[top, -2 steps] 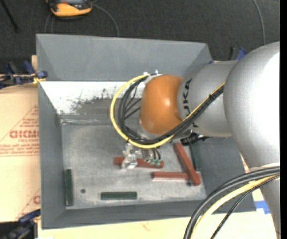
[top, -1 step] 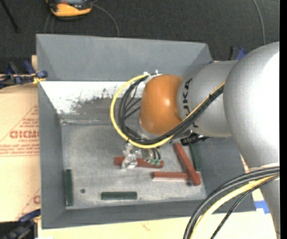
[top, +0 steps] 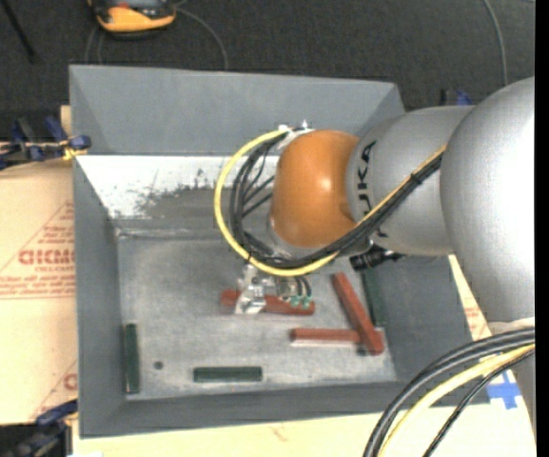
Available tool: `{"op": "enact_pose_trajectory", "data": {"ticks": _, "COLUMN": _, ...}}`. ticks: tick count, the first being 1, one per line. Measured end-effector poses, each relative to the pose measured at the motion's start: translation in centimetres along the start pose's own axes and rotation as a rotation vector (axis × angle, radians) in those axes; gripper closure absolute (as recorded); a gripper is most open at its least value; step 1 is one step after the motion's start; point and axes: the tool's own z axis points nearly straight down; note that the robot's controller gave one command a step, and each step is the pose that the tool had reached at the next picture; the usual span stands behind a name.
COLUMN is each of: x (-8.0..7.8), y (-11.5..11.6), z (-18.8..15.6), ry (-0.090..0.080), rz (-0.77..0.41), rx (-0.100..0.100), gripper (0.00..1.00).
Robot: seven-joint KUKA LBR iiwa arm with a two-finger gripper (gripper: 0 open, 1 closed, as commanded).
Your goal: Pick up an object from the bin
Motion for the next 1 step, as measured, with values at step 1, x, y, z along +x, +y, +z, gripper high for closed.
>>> {"op": "enact_pose_trajectory", "data": {"ticks": 1, "x": -0.16, "y": 0.34, "z": -11.98, "ry": -0.004, "rz": -0.009, "rx": -0.001, "gripper": 1.0}}
